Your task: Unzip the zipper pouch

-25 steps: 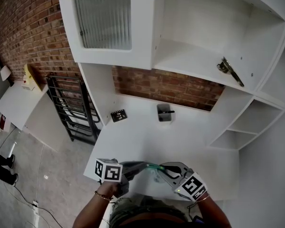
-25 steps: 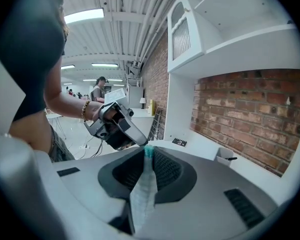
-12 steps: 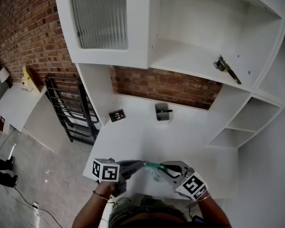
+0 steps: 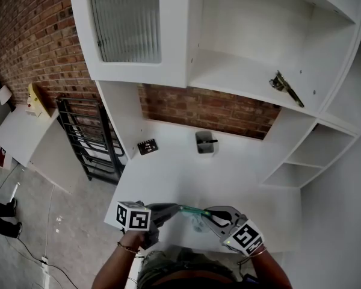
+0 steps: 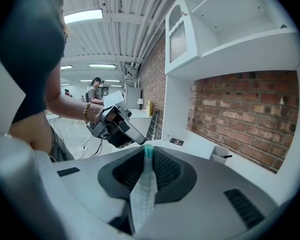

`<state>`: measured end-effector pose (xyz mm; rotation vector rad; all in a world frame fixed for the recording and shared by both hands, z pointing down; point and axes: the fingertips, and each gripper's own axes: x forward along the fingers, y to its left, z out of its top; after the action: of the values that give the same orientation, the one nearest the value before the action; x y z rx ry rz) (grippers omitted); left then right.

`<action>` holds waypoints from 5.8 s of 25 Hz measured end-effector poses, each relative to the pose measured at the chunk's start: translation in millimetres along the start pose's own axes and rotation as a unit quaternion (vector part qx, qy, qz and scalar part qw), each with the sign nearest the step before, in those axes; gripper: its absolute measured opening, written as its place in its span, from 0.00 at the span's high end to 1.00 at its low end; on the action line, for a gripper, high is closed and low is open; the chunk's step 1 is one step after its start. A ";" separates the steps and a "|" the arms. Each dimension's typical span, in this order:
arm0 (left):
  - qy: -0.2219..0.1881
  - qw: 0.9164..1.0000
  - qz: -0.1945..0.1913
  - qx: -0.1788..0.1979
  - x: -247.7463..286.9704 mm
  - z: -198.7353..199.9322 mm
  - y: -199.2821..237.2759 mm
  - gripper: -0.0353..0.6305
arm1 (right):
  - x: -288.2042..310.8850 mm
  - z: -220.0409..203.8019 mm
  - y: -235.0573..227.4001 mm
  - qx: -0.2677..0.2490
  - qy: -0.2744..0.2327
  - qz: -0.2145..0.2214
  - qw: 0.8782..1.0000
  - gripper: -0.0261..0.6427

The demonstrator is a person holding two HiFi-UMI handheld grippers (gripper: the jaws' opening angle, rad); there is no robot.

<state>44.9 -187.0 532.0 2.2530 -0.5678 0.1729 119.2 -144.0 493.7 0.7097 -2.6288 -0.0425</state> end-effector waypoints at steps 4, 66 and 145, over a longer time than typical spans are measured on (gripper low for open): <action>0.002 1.000 0.003 0.001 -1.0 -0.9 0.7 0.94 | -5.5 -1.3 -3.6 0.005 -0.004 -0.005 1.000 0.89; -0.067 0.972 0.124 0.188 -40.9 -9.9 8.0 0.94 | -0.4 10.4 -143.0 0.094 -0.063 -0.104 0.988 0.89; -0.099 0.950 0.179 0.235 -25.8 0.7 21.5 0.94 | -46.0 -198.2 -161.6 0.377 0.025 -0.299 0.876 0.76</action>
<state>12.2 -191.3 538.2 2.6227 -1.1462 0.2897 311.3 -246.8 635.2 1.7240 -2.2153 0.8456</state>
